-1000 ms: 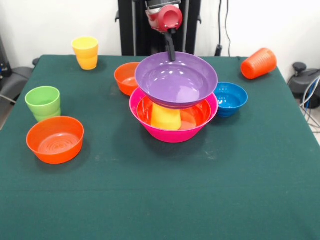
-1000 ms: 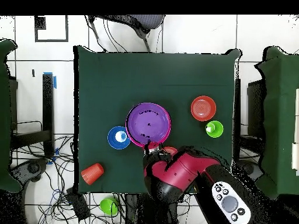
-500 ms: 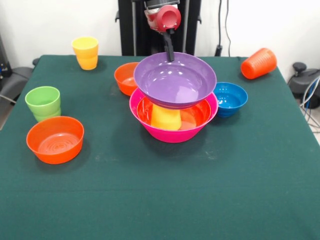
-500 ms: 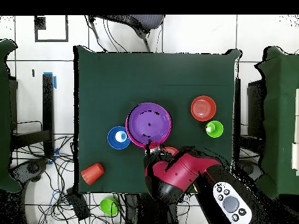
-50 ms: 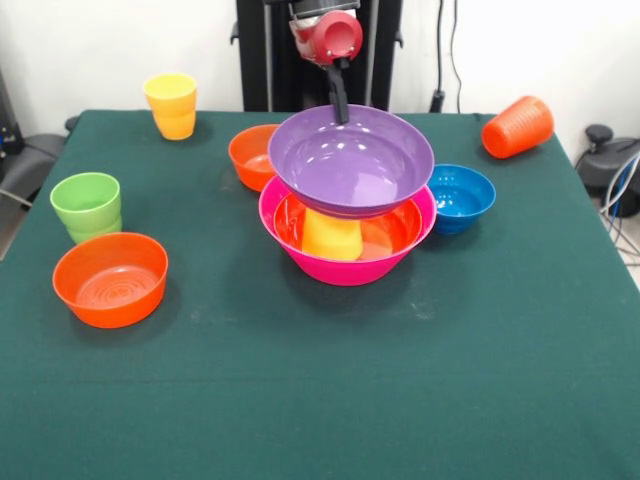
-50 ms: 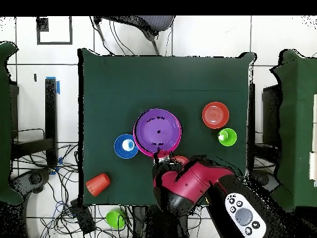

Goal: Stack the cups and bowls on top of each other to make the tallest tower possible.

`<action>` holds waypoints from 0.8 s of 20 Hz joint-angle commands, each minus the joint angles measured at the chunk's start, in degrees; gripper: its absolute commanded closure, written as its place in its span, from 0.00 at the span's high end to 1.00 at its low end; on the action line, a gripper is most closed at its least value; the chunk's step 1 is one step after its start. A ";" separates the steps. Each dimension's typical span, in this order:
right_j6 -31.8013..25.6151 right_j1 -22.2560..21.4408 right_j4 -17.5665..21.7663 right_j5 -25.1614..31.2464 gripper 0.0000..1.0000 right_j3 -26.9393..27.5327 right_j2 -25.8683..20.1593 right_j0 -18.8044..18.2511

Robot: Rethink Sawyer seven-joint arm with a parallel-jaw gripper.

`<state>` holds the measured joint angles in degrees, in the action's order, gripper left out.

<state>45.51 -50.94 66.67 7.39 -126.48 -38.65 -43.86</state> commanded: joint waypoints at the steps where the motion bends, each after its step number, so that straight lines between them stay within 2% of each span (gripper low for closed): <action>1: 6.00 0.70 5.50 -3.19 0.00 3.37 1.55 1.66; 8: 6.52 0.84 6.32 -4.76 0.00 4.19 3.23 2.66; 16: 5.42 0.84 6.12 -4.73 0.00 4.88 2.52 1.92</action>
<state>45.51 -50.94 66.67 5.19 -125.53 -37.30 -43.54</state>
